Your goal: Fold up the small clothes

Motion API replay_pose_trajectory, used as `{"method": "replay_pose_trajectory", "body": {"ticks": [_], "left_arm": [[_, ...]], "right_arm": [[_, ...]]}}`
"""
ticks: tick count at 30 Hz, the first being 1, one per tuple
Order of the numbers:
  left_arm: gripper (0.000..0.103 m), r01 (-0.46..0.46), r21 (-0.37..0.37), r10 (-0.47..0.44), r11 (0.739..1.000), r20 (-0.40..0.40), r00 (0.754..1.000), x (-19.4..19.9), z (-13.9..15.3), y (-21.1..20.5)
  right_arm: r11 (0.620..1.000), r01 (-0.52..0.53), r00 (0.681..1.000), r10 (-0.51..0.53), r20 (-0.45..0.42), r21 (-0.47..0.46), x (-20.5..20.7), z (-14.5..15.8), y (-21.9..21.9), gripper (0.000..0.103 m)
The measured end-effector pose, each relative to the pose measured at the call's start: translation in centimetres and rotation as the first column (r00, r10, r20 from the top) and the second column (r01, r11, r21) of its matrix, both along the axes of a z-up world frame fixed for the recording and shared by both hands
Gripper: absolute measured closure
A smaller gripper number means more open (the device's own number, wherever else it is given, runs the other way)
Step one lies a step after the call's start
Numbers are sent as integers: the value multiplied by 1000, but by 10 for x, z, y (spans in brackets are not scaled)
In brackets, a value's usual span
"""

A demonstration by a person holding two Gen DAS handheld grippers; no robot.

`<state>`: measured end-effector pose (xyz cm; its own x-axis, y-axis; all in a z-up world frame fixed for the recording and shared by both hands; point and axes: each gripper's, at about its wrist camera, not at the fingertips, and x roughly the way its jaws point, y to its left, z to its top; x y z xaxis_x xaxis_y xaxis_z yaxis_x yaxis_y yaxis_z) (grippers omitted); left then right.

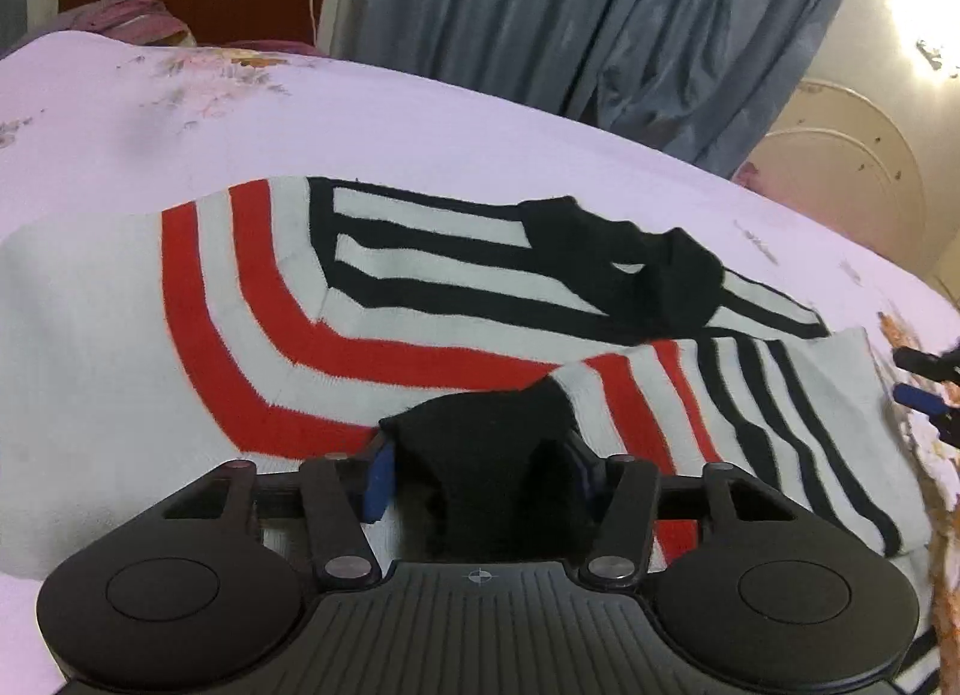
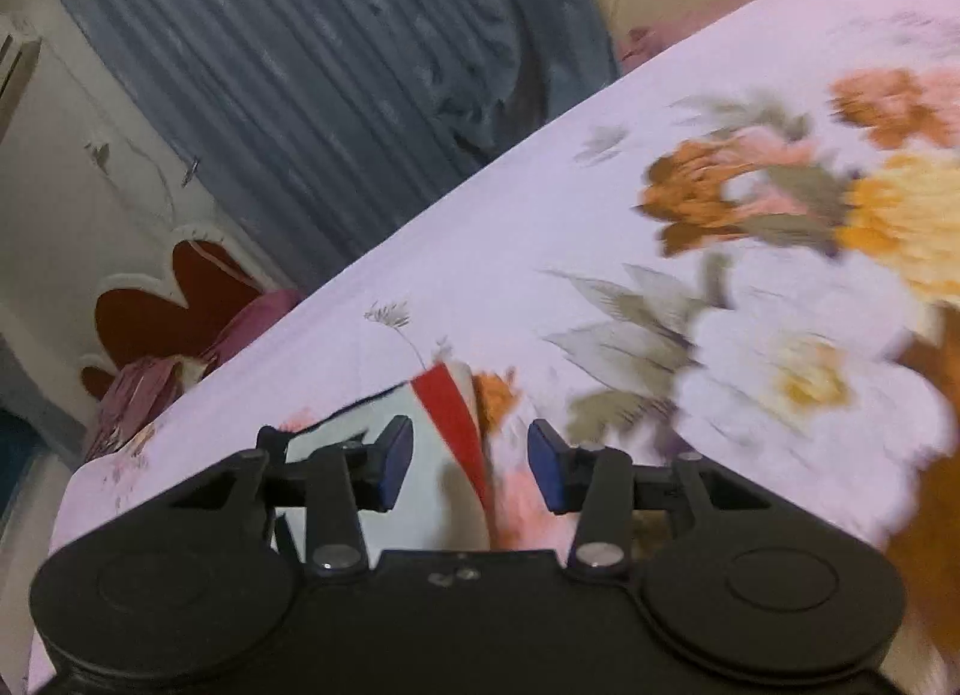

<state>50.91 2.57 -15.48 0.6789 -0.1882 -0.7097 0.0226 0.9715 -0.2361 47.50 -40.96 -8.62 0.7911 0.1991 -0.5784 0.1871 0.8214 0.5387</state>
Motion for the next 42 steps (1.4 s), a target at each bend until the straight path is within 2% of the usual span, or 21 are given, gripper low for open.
{"method": "replay_pose_trajectory", "body": {"ticks": [1, 2, 4, 6, 8, 10, 11, 12, 14, 15, 16, 21, 24, 27, 28, 30, 33, 37, 39, 41, 42], "left_arm": [[82, 10, 6, -10, 1000, 7, 1000, 1, -1, -4], [97, 19, 9, -20, 1000, 15, 1000, 1, -1, -5], [97, -13, 2, 13, 1000, 152, 988, -14, 11, -7], [97, -19, 114, -16, 993, 296, 955, -34, 22, -19], [97, -7, 177, -36, 984, 243, 969, -31, 10, -27], [96, 1, 199, -30, 980, 142, 989, -23, -12, -29], [95, -4, 198, -29, 980, 163, 986, -26, -15, -29], [90, -7, 203, -27, 979, 160, 987, -25, -14, -29], [57, -60, 227, 25, 972, 154, 988, -25, -9, -27], [28, -112, 246, 72, 963, 166, 984, -27, -4, -26], [25, -171, 254, 116, 952, 219, 969, -33, 4, -23], [26, 32, 220, -99, 975, 301, 949, -32, 31, -61], [26, 185, 221, -234, 958, 222, 947, -10, 22, -106], [25, 200, 223, -240, 954, 168, 956, 7, 3, -122], [25, 190, 239, -229, 952, 144, 963, 11, -3, -120], [25, 110, 295, -159, 949, 149, 976, 13, -11, -101], [13, 12, 267, -54, 964, 150, 987, 12, -19, -56], [15, -5, 254, -35, 967, 154, 987, 11, -17, -45], [15, -36, 255, -26, 966, 237, 971, -4, -2, -46], [15, -26, 189, -27, 982, 269, 963, -17, 12, -49], [15, 4, 176, -53, 984, 273, 961, -23, 16, -55]], "right_arm": [[1000, -32, 999, 32, -24, 1, 14, -5, 2, 60], [998, -57, 997, 57, -47, -6, 24, -9, 6, 61], [995, -92, 995, 91, -46, -35, 31, -11, 13, 96], [982, -89, 995, 94, 25, -167, 21, 6, 25, 95], [962, -86, 994, 99, 37, -261, 16, 5, 35, 95], [963, -102, 994, 91, -54, -251, 27, -17, 32, 94], [969, -89, 996, 82, -41, -230, 26, -18, 30, 95], [971, -89, 996, 81, -46, -220, 26, -16, 28, 92], [964, -85, 996, 76, -44, -253, 24, -9, 30, 73], [956, -69, 998, 63, -32, -286, 19, -5, 30, 60], [949, -54, 999, 54, -10, -310, 13, 0, 28, 58], [915, -219, 970, 243, 28, -340, 2, 13, 61, 73], [858, -376, 917, 399, -9, -350, 10, 5, 104, 72], [799, -453, 881, 470, -58, -395, 19, -5, 127, 70], [797, -435, 891, 448, -74, -418, 22, -8, 124, 70], [833, -353, 930, 360, -66, -426, 26, -11, 103, 94], [855, -238, 970, 228, -79, -461, 35, -11, 76, 102], [846, -215, 976, 201, -82, -488, 33, -15, 82, 98], [849, -213, 976, 202, -74, -484, 27, -10, 89, 74], [846, -204, 976, 216, -33, -492, 10, 0, 97, 61], [846, -208, 974, 225, -25, -491, 0, 5, 97, 63]]}}
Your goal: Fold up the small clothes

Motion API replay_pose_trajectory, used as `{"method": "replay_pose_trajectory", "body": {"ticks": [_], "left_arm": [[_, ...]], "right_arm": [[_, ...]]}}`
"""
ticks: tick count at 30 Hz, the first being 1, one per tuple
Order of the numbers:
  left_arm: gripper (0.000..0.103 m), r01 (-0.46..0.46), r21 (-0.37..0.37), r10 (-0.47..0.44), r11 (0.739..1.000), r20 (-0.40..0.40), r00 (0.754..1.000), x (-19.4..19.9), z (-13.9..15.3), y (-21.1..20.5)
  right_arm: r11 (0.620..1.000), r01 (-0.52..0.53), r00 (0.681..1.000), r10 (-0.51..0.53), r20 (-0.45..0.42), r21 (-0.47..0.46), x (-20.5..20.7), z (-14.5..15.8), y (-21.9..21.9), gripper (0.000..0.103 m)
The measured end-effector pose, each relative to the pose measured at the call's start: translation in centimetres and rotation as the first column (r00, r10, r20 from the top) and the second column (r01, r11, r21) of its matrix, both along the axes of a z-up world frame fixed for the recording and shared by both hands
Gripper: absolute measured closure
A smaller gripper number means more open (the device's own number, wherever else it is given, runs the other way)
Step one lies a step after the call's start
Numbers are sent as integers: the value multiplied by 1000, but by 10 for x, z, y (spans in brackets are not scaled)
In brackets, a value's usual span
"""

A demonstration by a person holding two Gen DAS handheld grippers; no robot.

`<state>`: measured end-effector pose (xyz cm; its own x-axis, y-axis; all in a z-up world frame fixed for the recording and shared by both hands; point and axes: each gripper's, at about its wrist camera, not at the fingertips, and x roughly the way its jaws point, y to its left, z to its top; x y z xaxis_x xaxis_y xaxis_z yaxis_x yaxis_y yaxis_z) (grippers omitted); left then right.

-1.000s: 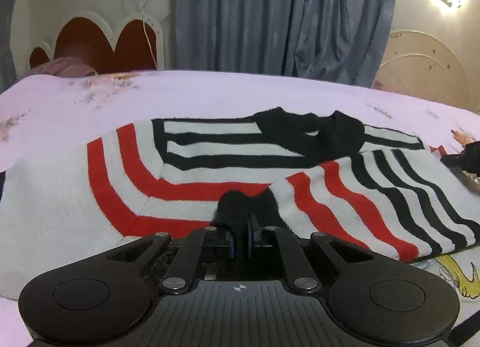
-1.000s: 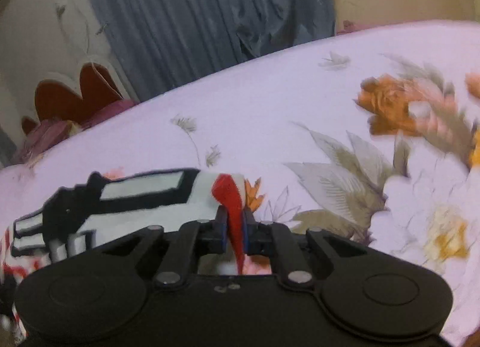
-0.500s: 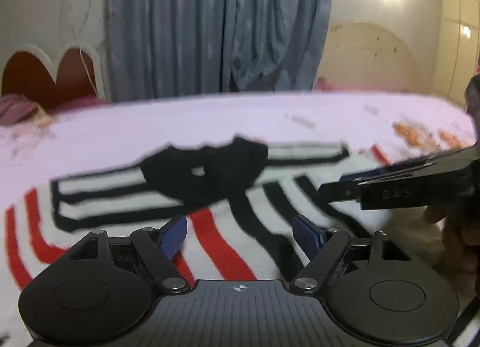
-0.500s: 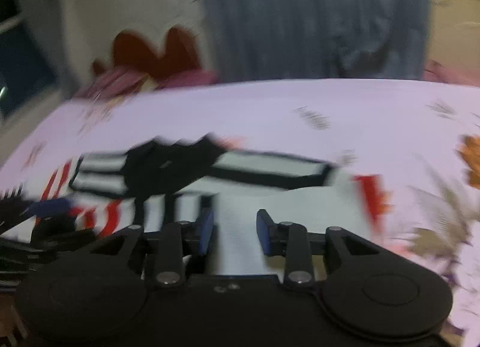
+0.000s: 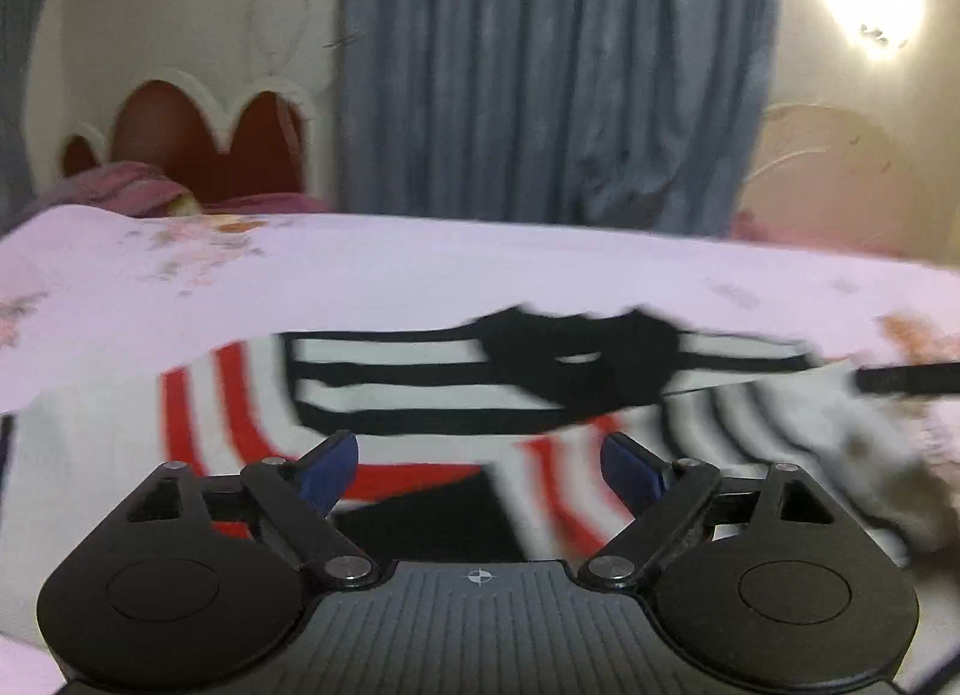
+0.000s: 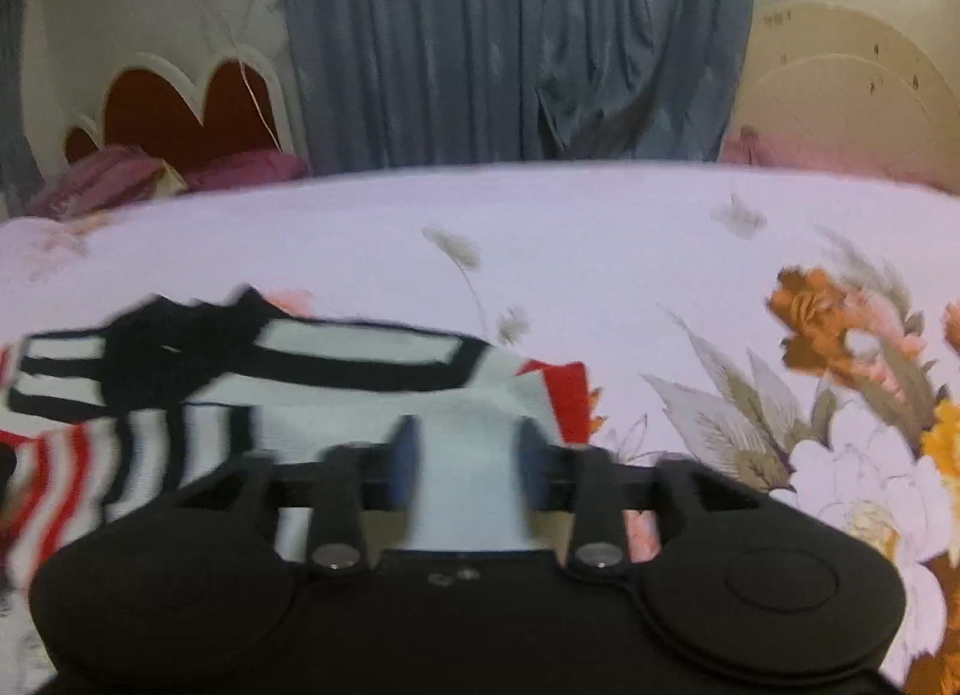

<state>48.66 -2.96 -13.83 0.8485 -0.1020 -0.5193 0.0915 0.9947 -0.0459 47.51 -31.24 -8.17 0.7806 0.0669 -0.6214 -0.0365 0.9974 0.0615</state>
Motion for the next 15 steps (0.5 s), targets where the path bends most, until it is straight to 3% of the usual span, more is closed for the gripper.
{"method": "replay_pose_trajectory", "body": {"ticks": [4, 7, 9, 11, 15], "left_arm": [[15, 127, 40, -125, 991, -38, 991, -9, -8, -35], [15, 161, 59, -156, 985, -88, 984, -11, -16, -48], [14, 138, 148, -113, 979, -168, 979, -8, -27, -46], [5, 107, 128, -82, 986, -189, 979, -11, -30, -30], [5, 96, 81, -81, 992, -172, 982, -8, -22, -17]], "right_arm": [[998, -47, 999, 48, -18, 46, -39, 7, 18, 68], [996, -89, 996, 89, -32, -1, -66, 2, 43, 66], [994, -71, 995, 64, -80, -81, -74, -5, 50, 67], [991, -14, 993, -2, -122, -134, -82, -16, 38, 69], [992, 3, 991, -21, -134, -130, -83, -9, 32, 70]]}}
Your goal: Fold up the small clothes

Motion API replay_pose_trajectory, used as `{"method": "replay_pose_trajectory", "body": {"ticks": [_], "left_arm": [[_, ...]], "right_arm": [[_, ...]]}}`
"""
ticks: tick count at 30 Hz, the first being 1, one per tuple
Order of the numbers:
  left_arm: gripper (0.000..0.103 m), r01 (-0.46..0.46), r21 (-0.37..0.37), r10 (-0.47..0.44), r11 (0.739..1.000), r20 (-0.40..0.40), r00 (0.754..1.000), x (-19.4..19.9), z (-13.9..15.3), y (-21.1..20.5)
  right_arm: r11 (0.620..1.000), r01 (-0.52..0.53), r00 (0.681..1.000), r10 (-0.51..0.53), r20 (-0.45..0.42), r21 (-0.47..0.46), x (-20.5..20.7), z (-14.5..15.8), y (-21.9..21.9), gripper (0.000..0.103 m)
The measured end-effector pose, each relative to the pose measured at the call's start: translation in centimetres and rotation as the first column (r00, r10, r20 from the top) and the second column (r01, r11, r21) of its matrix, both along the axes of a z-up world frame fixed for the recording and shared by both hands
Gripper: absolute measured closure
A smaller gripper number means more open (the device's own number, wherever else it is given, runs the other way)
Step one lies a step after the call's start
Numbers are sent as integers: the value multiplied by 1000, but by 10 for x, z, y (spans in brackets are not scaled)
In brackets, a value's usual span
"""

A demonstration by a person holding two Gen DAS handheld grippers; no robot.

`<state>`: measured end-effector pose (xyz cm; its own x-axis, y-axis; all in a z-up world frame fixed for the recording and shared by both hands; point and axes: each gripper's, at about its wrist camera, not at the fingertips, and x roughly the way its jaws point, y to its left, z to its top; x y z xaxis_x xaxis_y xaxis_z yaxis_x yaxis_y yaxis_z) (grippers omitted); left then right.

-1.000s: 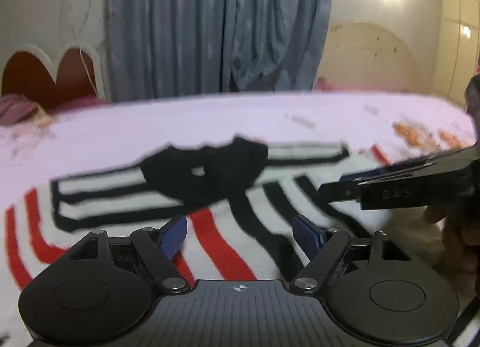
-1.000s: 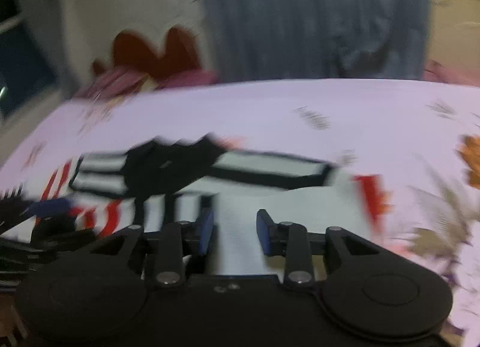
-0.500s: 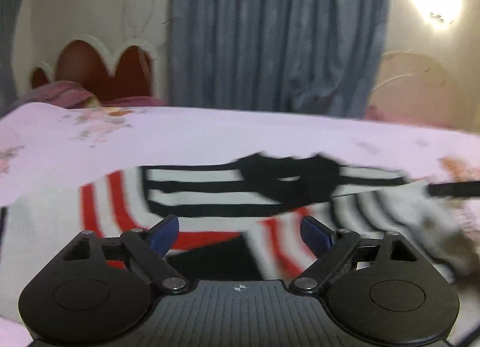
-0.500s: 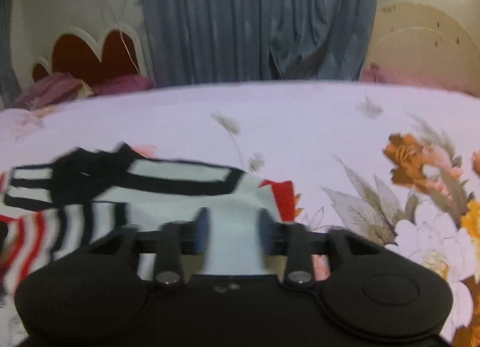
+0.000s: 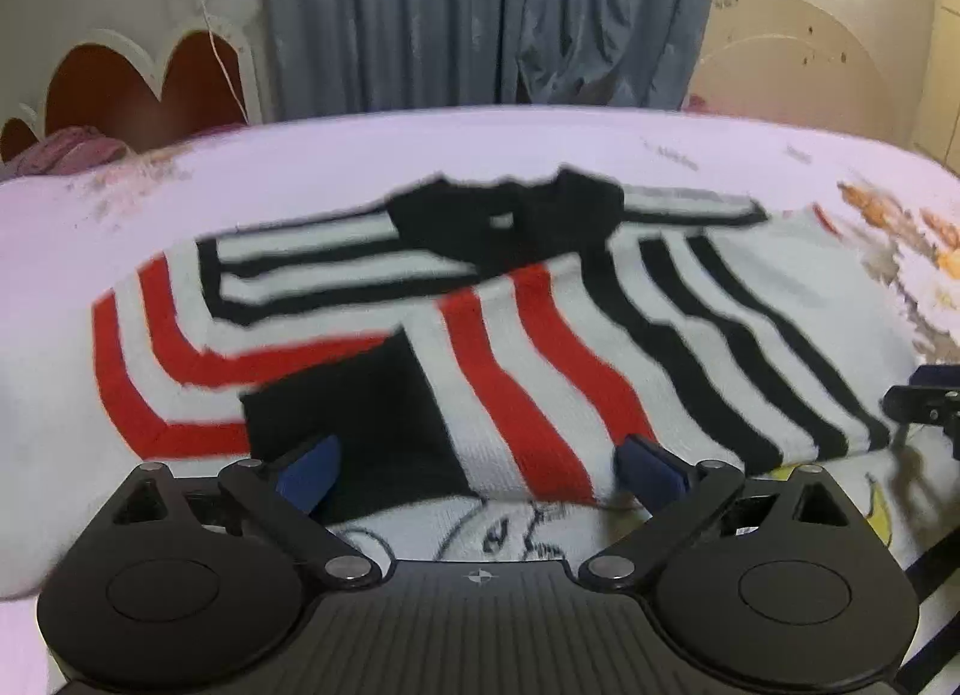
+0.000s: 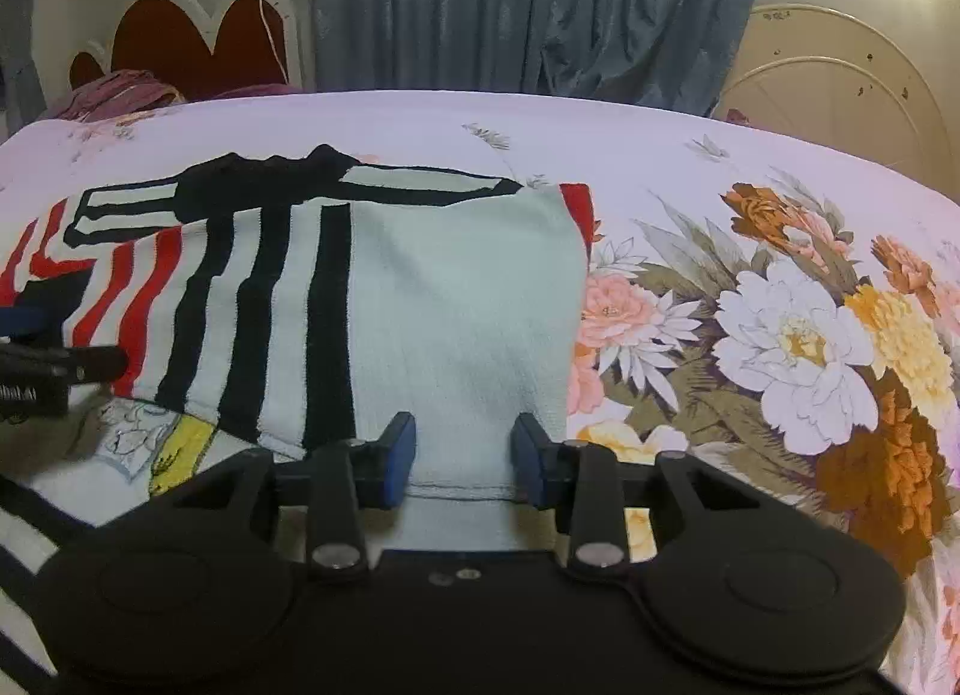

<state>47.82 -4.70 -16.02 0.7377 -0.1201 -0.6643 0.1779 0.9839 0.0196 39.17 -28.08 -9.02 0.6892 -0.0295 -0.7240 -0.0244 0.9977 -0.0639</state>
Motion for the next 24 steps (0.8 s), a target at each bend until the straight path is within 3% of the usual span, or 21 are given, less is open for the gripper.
{"method": "replay_pose_trajectory", "body": {"ticks": [3, 5, 6, 9, 12, 14, 15, 18, 24], "left_arm": [[5, -10, -27, 11, 1000, 27, 1000, -4, 5, 4], [4, -19, 11, 19, 1000, -36, 999, 2, -8, 4], [5, -22, -10, 22, 1000, -26, 999, 2, -10, 6], [5, -20, -2, 20, 1000, -19, 1000, 1, -5, 5], [5, -26, -16, 26, 1000, 26, 999, -6, 3, 9], [5, -26, -1, 26, 1000, -20, 999, 0, -6, 10], [5, -20, -10, 20, 1000, -24, 1000, 1, -11, 12], [5, -17, -14, 17, 1000, -20, 1000, 1, -8, 13], [5, -35, -32, 35, 999, -4, 999, -7, 1, 25]], "right_arm": [[998, 40, 997, -43, 58, 55, -1, 17, -1, 66], [995, 70, 997, -72, 28, 67, 3, 13, -4, 68], [995, 84, 996, -83, -26, 57, 7, 3, -6, 69], [998, 62, 997, -62, -38, 8, 7, -1, 0, 68], [995, 87, 996, -88, 6, 48, 1, 12, 0, 64], [995, 85, 996, -86, 23, 46, 0, 11, 0, 64], [996, 87, 996, -86, -33, 22, 5, 1, 1, 64], [996, 78, 996, -80, -47, -47, 10, -1, 13, 64], [997, 80, 997, -80, 14, -6, 7, 15, 31, 64]]}}
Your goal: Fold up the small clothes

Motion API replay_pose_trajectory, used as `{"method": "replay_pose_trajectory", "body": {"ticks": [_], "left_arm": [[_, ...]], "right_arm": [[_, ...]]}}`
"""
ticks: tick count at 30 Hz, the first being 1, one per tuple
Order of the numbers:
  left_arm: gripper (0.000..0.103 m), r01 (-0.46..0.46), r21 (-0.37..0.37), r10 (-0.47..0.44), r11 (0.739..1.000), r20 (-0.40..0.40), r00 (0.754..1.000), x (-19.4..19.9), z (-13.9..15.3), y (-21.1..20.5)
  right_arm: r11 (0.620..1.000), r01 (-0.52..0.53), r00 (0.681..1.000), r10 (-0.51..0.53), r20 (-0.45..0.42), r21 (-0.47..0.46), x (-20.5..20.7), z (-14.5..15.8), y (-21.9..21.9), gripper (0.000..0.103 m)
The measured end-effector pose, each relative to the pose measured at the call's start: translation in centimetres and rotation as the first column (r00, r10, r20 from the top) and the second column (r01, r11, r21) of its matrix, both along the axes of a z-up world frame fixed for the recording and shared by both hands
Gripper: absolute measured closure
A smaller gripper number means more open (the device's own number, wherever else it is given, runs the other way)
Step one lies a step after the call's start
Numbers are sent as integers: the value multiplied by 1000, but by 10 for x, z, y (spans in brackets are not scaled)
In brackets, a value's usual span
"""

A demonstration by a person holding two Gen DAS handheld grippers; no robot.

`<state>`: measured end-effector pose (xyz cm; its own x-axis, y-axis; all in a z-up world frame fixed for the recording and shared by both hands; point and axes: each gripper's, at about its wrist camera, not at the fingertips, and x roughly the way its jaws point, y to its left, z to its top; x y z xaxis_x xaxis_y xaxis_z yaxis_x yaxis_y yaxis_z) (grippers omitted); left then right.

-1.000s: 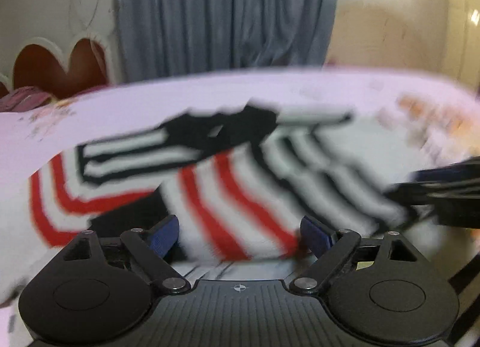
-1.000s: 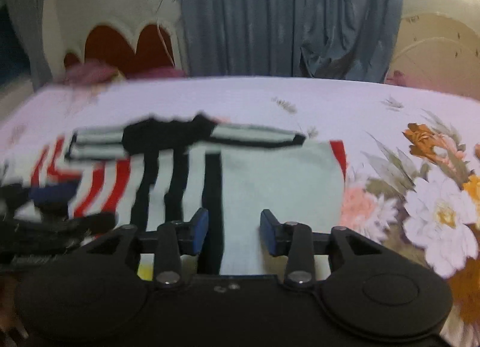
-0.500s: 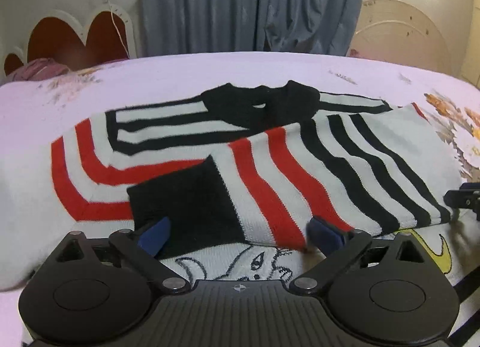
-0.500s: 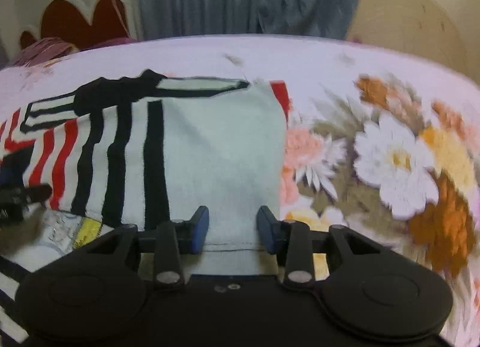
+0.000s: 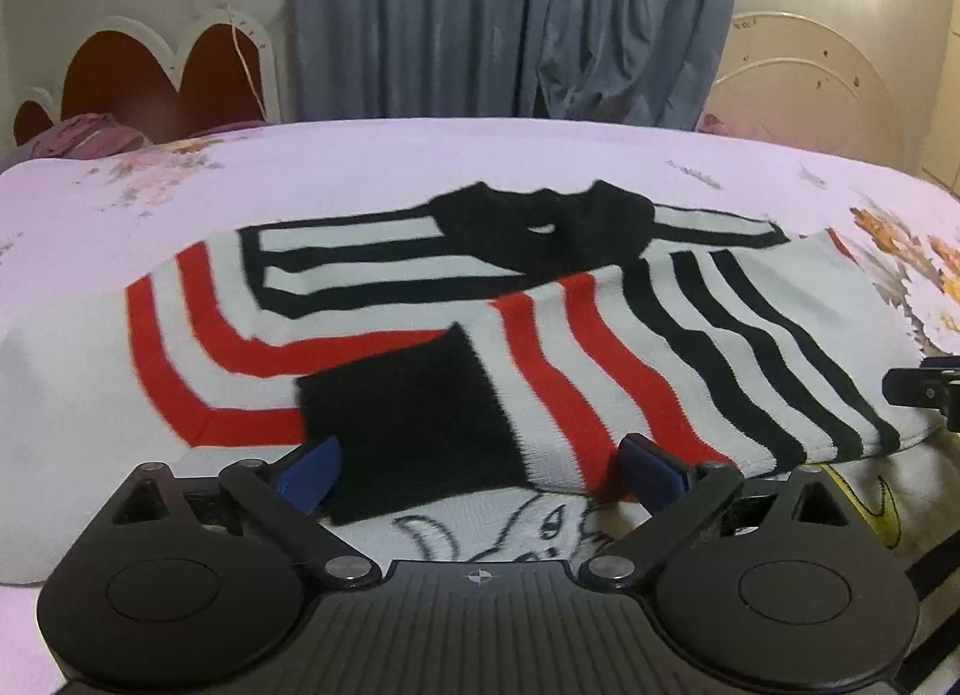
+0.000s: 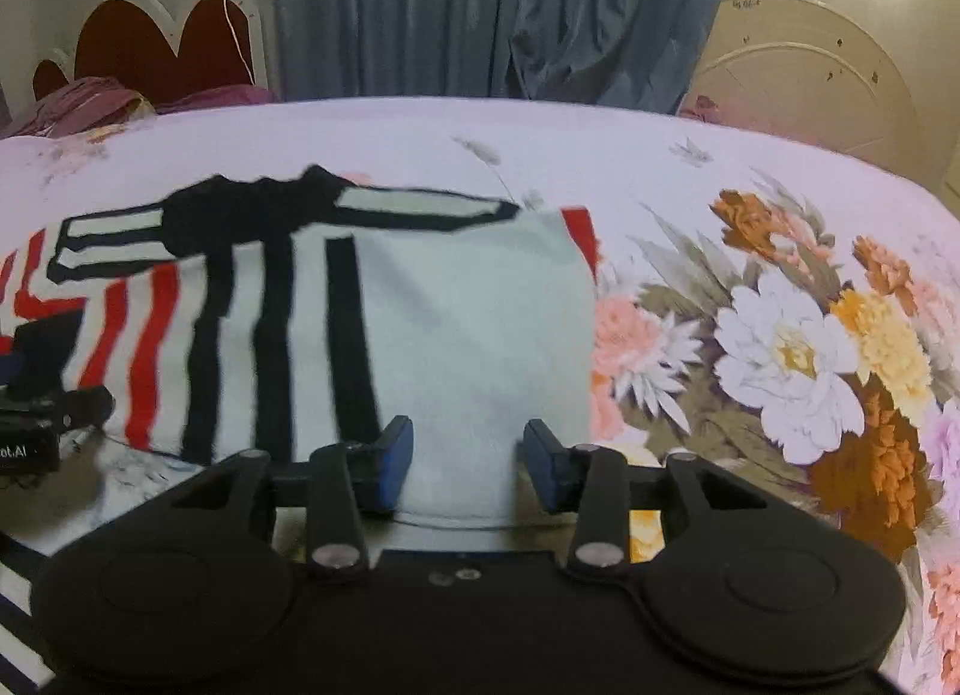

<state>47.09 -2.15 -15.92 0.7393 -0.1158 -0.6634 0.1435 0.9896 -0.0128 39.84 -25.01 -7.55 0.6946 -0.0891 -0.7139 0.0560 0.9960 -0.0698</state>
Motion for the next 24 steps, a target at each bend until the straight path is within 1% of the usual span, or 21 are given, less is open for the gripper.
{"method": "replay_pose_trajectory", "body": {"ticks": [2, 3, 6, 12, 15, 16, 19, 21, 23, 24], "left_arm": [[5, -14, -1, 14, 1000, 10, 1000, -4, 5, 8], [5, -23, -3, 23, 1000, 14, 1000, -6, 7, 13], [4, -54, -13, 54, 998, 21, 998, -9, 12, 31], [4, -134, -27, 135, 991, 30, 990, -23, 16, 70], [4, -202, -47, 204, 978, 33, 978, -33, 16, 100], [4, -236, -59, 239, 970, 34, 971, -38, 16, 113], [5, -354, -117, 360, 928, 28, 933, -56, 15, 161], [5, -431, -139, 440, 891, 40, 897, -70, 14, 192], [12, -504, -173, 517, 846, 34, 855, -83, 11, 226], [22, -542, -200, 555, 816, 11, 832, -87, 8, 244]], "right_arm": [[1000, -23, 1000, 22, 10, 20, 0, 3, 11, 62], [999, -37, 999, 37, 8, 25, 1, 4, 18, 58], [996, -87, 996, 87, 3, 31, 6, 3, 41, 53], [985, -167, 986, 167, 6, 38, 13, 5, 82, 53], [978, -207, 978, 207, 9, 34, 17, 6, 98, 52], [976, -216, 976, 216, 7, 32, 19, 5, 103, 52], [972, -231, 973, 231, 11, 35, 22, 6, 112, 52], [970, -240, 971, 240, 11, 35, 25, 5, 118, 52], [968, -249, 969, 249, 9, 37, 27, 3, 124, 52], [967, -253, 968, 253, 10, 39, 27, 3, 126, 52]]}}
